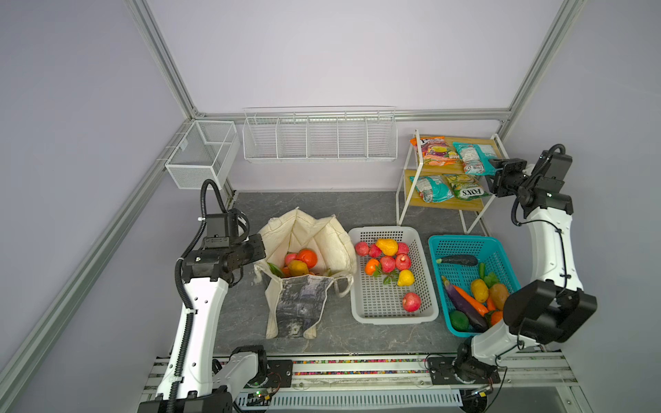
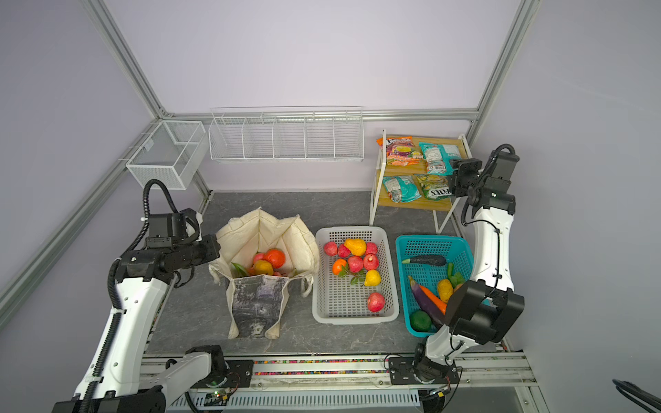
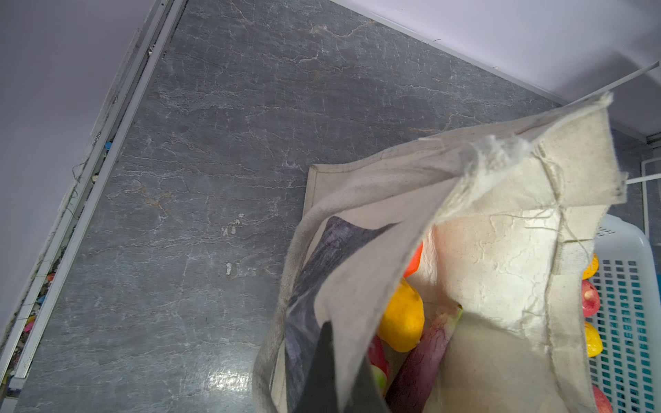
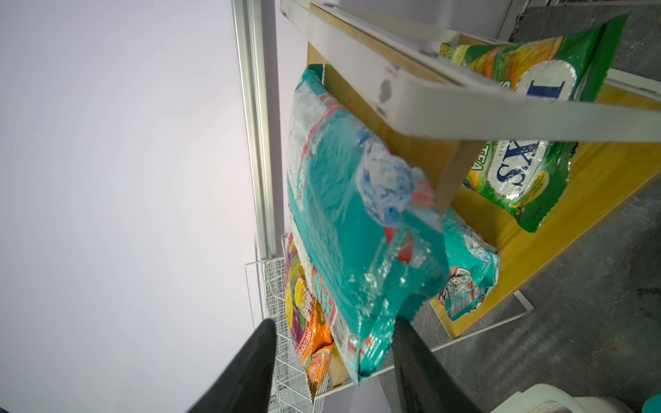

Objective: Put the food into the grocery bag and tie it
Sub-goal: 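Lower the right gripper toward the teal snack bag on the shelf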

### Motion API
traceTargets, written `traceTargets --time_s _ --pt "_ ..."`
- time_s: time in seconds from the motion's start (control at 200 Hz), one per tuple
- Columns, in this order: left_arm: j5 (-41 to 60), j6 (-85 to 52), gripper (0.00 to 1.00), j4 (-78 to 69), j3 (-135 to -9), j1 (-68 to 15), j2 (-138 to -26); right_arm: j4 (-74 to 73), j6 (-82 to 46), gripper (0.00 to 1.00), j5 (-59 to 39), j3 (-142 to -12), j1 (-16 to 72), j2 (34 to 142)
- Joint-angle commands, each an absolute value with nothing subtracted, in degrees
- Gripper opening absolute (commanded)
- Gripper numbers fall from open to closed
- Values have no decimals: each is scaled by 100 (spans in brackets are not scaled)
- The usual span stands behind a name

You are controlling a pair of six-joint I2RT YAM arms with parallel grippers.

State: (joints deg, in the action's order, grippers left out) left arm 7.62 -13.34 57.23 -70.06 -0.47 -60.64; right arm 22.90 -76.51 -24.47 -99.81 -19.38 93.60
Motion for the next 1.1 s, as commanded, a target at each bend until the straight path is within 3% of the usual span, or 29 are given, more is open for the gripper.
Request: traceTargets --time_s 0.0,0.4,0.815,0.92,1.095 --pt "831 -1283 0 5515 -7005 -18 -5981 2298 -7761 58 -2323 -10127 -1893 9470" --pt "853 -1283 0 5484 -6970 -18 -5959 2324 -7795 61 -2223 -10151 -1790 9640" --pt "851 -1283 0 5483 -6948 -18 -5905 2216 -7820 14 -2120 -10072 -1775 9533" --pt "844 -1283 0 5477 -6952 -18 -5887 2231 -7831 7 -2088 -10085 -1768 9471" --pt "853 -1296 0 5484 -6935 -19 -5846 2305 -7831 7 -2083 -10327 -1767 9402"
